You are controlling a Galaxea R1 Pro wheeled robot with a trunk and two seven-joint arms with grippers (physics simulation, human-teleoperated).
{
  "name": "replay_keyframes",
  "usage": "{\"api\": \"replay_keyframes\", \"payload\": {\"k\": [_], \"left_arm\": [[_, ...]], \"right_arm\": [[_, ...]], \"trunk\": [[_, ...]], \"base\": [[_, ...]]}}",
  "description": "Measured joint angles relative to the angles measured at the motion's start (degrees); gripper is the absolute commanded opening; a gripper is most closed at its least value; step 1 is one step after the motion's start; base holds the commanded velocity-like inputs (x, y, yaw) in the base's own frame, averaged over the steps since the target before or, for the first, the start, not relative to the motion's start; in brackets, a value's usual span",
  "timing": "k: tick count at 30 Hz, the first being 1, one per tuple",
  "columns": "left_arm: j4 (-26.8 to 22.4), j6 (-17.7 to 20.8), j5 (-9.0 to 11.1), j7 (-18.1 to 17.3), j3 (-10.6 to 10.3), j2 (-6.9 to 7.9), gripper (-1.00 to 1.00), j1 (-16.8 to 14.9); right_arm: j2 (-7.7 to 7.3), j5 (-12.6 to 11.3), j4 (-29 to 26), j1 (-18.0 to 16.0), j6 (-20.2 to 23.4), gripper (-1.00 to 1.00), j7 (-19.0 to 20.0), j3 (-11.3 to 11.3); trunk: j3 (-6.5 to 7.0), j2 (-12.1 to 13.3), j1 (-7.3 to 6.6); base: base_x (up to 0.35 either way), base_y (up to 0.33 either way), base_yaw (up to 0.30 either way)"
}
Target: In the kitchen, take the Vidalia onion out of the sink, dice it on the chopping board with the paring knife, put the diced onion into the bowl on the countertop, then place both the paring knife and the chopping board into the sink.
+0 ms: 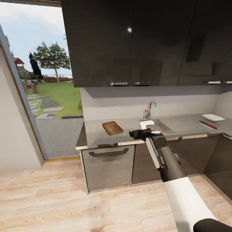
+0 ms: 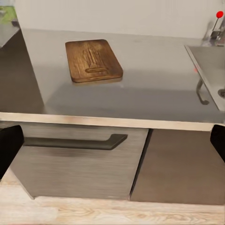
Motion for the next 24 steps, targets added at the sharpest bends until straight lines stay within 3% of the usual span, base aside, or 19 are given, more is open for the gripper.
{"api": "replay_keyframes", "payload": {"k": [15,24], "left_arm": [[4.2,-4.3,-0.1,0.0,0.3,-0.16,1.00,0.0],[5.3,-6.3,0.0,0.0,0.4,-0.17,1.00,0.0]], "right_arm": [[0.02,0.0,-2.7,0.0,-0.3,1.00,0.0,-0.1],[0.00,0.1,-2.8,0.0,-0.2,1.00,-0.1,-0.2]], "trunk": [[0.00,0.0,0.00],[0.00,0.0,0.00]], "base": [[0.000,0.003,0.000],[0.000,0.217,0.000]]}}
